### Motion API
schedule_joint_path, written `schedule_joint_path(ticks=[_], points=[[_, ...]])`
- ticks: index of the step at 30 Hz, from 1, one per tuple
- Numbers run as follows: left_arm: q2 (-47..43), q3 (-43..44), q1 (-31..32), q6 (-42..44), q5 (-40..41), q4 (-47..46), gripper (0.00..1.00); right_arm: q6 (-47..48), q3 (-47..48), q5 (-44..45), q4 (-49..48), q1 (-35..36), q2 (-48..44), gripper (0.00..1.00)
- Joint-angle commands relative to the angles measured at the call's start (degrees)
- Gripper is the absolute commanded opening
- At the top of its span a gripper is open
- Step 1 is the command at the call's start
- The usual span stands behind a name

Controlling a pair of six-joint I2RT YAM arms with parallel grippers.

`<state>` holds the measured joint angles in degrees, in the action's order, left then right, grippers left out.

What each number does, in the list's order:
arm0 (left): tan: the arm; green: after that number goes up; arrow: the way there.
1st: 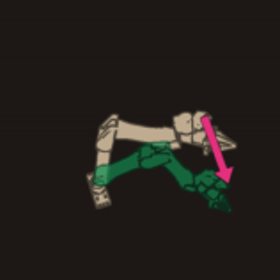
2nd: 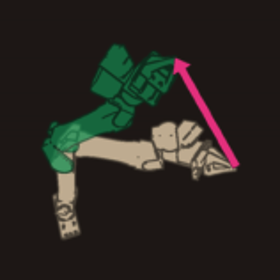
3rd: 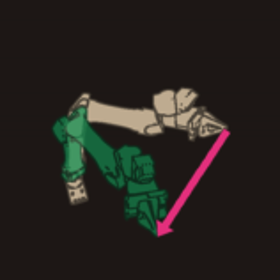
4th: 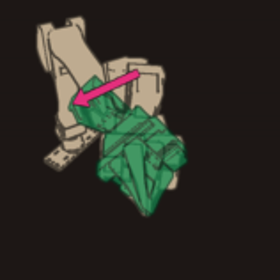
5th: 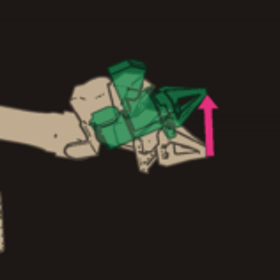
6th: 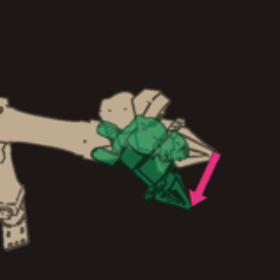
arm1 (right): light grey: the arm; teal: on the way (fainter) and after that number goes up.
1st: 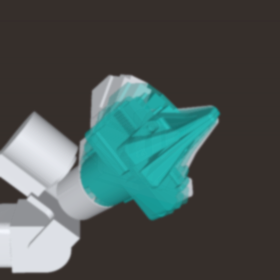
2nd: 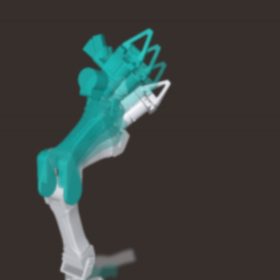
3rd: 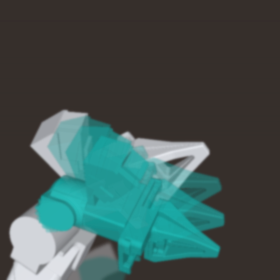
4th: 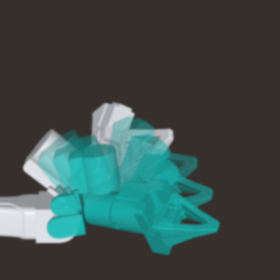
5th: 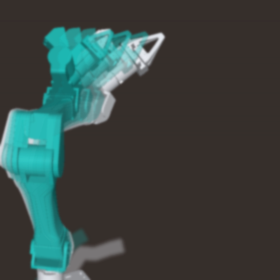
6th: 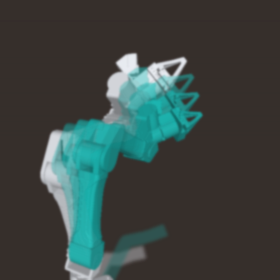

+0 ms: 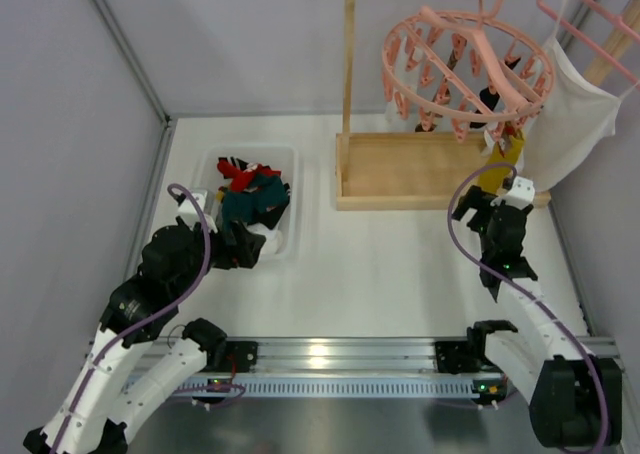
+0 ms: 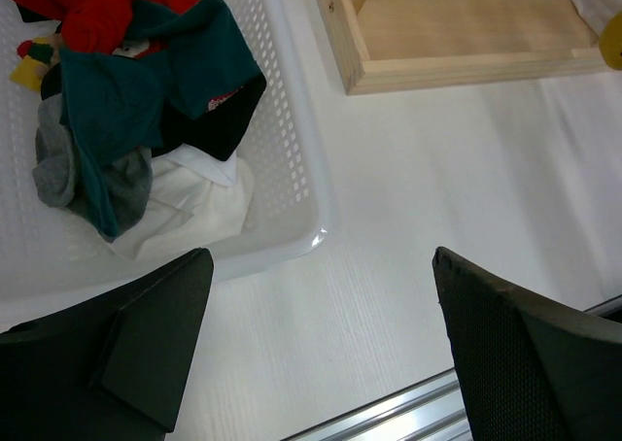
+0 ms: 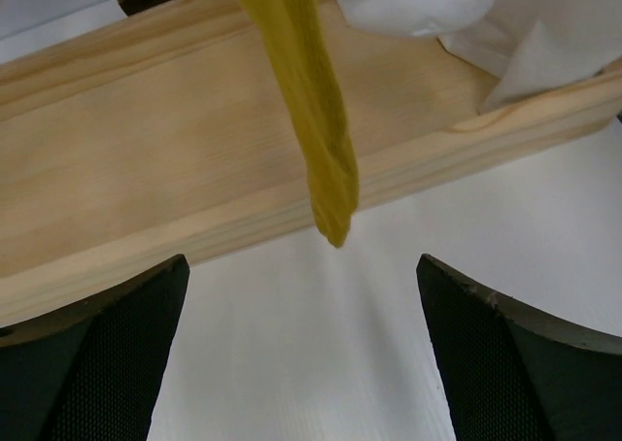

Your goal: Remove the socks clipped to the hanger

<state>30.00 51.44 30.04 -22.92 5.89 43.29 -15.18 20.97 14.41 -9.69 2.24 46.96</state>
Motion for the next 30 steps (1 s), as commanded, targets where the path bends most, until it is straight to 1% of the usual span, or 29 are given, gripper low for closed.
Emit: schedule_joint_path(ticks=[1,3,6,8,9,10,11,12,14,15,18,19,22,24,26,27,28,29,30], points=[[-0.91,-0.55,0.28,1.03,-2.20,-3.82,0.98,1.12,-1.02,-6.40,-22.94,-1.63,5.58,0.95],[-0.91,-0.55,0.28,1.03,-2.46,-3.91,0.98,1.47,-1.90,-7.12,-28.60,-1.63,9.98,0.91],[-0.91,-0.55,0.54,1.12,-2.73,-4.00,0.98,0.85,-0.84,-4.31,-32.30,-1.63,14.64,0.81],[-0.99,-0.64,0.81,1.21,-2.99,-4.00,0.98,1.11,-0.58,-3.95,-35.46,-1.63,17.36,0.76],[-1.08,-0.64,0.89,1.21,-3.16,-4.09,0.98,1.12,-0.58,-3.61,-36.00,-1.71,17.99,0.71],[-1.08,-0.64,0.81,1.21,-3.08,-4.09,0.98,1.20,-0.58,-3.00,-37.23,-1.63,19.12,0.67],[-1.08,-0.64,0.89,1.30,-3.16,-4.09,0.98,1.21,-1.36,-3.08,-39.94,-1.63,19.66,0.66],[-1.00,-0.64,0.90,1.21,-3.17,-4.09,0.98,1.29,-1.63,-3.25,-41.10,-1.71,20.10,0.57],[-0.91,-0.55,0.81,1.12,-3.08,-4.09,0.98,1.29,-2.25,-3.95,-43.20,-1.63,20.71,0.47],[-0.99,-0.55,0.81,1.12,-3.16,-4.09,0.98,1.12,-2.43,-4.04,-43.83,-1.71,20.80,0.33],[-1.17,-0.29,0.81,1.21,-3.08,-4.09,0.98,0.42,-2.52,-3.43,-44.01,-1.63,20.98,0.07],[-1.26,-0.20,0.89,1.21,-2.99,-4.09,0.98,0.41,-2.60,-4.39,-43.83,-1.71,20.37,0.00],[-0.74,1.11,0.90,1.03,-2.20,-4.09,0.98,-0.90,-3.48,-5.10,-43.04,-1.28,17.65,0.00],[0.14,2.78,0.90,-0.02,-2.54,-4.00,0.98,-0.56,-4.09,-3.97,-41.91,1.44,15.80,0.00],[2.25,6.55,0.90,-1.51,-3.43,-4.09,0.98,-0.55,-4.71,-2.03,-40.15,3.99,13.08,0.00],[3.39,8.22,0.90,-1.95,-3.43,-4.00,0.99,-0.12,-4.97,-0.46,-39.79,7.05,12.20,0.00],[5.84,11.89,0.90,-2.39,-3.52,-4.09,0.98,-0.03,-5.50,1.13,-38.57,8.99,10.71,0.00],[7.43,13.93,0.90,-3.09,-3.60,-4.09,0.98,0.50,-5.59,2.71,-37.95,13.19,10.17,0.00],[9.18,16.04,0.81,-3.53,-3.78,-4.00,0.98,0.85,-5.59,4.12,-37.16,15.23,9.73,0.00]])
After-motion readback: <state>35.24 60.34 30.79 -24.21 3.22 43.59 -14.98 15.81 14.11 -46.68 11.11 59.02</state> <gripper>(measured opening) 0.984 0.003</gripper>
